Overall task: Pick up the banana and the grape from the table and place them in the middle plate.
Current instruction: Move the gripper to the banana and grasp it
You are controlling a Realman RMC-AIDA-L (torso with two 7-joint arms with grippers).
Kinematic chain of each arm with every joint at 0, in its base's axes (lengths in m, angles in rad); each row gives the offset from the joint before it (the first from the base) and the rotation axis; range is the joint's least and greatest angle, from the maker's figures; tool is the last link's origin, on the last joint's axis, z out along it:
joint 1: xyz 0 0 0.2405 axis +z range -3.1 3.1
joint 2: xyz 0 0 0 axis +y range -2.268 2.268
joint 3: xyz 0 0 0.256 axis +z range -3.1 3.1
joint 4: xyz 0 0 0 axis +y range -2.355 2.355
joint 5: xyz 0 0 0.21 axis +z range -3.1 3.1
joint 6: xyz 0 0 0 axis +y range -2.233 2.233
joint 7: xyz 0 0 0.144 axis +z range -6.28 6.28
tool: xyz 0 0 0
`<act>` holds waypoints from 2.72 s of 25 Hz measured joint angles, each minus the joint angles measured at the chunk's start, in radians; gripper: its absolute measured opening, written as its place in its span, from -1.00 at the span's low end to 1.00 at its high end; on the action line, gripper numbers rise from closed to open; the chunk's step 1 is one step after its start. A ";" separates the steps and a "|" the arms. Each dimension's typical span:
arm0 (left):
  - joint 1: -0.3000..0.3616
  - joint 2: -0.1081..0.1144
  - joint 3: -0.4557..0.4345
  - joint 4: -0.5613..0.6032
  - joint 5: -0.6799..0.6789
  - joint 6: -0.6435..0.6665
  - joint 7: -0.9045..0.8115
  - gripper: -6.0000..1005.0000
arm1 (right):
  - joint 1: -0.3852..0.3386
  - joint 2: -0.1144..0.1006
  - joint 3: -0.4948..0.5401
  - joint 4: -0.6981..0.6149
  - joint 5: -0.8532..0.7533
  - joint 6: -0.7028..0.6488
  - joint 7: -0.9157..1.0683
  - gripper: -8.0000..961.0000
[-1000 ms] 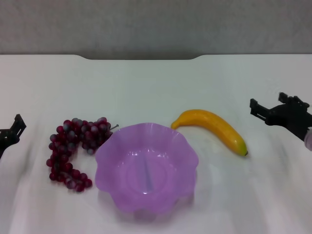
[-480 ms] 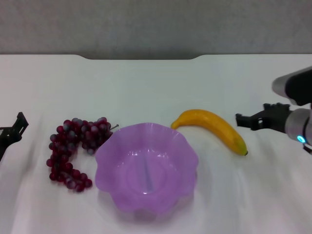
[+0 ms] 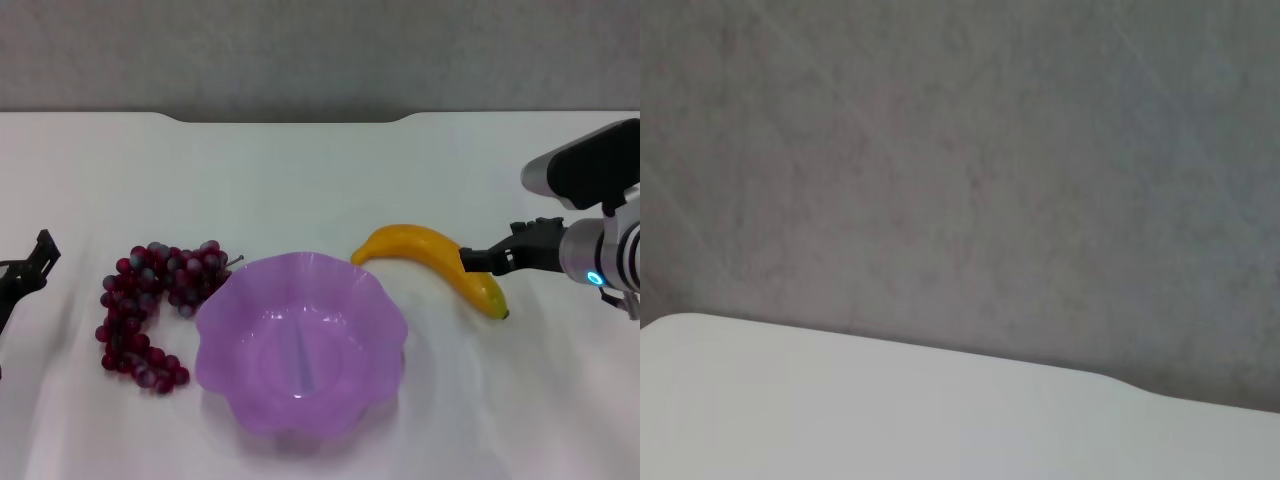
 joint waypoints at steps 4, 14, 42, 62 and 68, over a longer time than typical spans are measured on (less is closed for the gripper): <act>-0.002 0.000 0.000 0.002 0.000 0.000 0.000 0.62 | 0.020 0.005 -0.006 -0.046 0.002 -0.010 -0.020 0.83; -0.002 0.000 0.000 0.002 0.000 -0.002 -0.001 0.62 | 0.032 0.009 -0.080 -0.116 0.089 -0.072 -0.058 0.83; -0.003 -0.001 0.000 0.002 0.000 -0.005 -0.001 0.62 | 0.035 0.011 -0.278 -0.221 0.206 -0.267 -0.067 0.81; -0.003 -0.002 -0.002 0.002 0.000 -0.004 -0.001 0.62 | 0.045 0.016 -0.356 -0.250 0.209 -0.350 -0.061 0.80; -0.003 -0.002 -0.002 0.002 0.000 -0.003 -0.001 0.62 | 0.049 0.017 -0.394 -0.251 0.242 -0.352 -0.059 0.80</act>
